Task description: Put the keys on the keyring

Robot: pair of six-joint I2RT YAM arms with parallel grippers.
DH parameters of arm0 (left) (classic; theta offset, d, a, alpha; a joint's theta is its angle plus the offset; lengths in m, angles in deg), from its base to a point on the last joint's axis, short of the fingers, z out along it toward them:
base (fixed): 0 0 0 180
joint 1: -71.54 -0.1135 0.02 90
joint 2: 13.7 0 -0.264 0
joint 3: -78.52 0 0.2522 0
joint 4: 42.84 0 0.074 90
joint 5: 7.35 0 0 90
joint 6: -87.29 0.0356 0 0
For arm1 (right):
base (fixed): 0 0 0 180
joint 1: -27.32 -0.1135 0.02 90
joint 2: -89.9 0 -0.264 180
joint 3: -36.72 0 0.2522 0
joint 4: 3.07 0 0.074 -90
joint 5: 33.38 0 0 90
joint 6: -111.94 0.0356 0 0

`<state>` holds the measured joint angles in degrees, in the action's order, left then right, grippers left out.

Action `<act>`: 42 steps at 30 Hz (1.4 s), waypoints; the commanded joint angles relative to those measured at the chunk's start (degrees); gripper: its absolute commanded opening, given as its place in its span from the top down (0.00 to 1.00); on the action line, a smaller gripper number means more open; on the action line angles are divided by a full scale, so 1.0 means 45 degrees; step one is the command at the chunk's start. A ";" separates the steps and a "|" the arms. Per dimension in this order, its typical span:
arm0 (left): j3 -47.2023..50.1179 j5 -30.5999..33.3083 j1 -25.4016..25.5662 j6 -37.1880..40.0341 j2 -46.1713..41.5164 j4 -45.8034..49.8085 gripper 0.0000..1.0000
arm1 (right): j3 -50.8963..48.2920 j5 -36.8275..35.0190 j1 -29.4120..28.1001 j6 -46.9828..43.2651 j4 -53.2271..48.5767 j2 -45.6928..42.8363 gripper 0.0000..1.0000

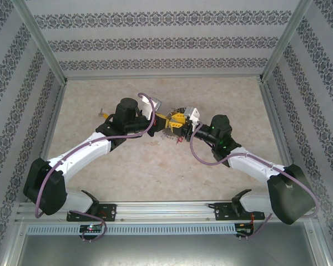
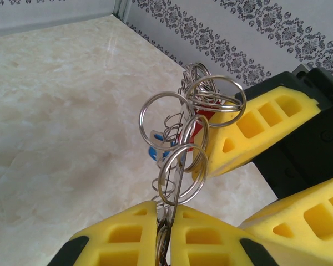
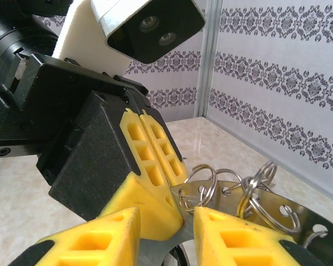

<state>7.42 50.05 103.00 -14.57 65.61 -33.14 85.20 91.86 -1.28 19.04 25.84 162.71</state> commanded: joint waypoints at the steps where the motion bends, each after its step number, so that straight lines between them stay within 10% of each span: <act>1: 0.0044 -0.0334 0.0174 0.0076 -0.0332 -0.1243 1.00 | 0.0404 -0.0020 0.0125 0.0115 0.0110 0.0107 0.67; 42: 0.0882 -0.0013 0.0625 0.2417 -0.0847 -0.1811 1.00 | 0.1231 0.0410 0.0301 0.0386 -0.1599 0.1118 0.69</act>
<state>11.44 53.76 103.42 -6.78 64.76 -35.17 89.53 94.35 -0.54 20.35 19.76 167.06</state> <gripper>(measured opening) 0.078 0.308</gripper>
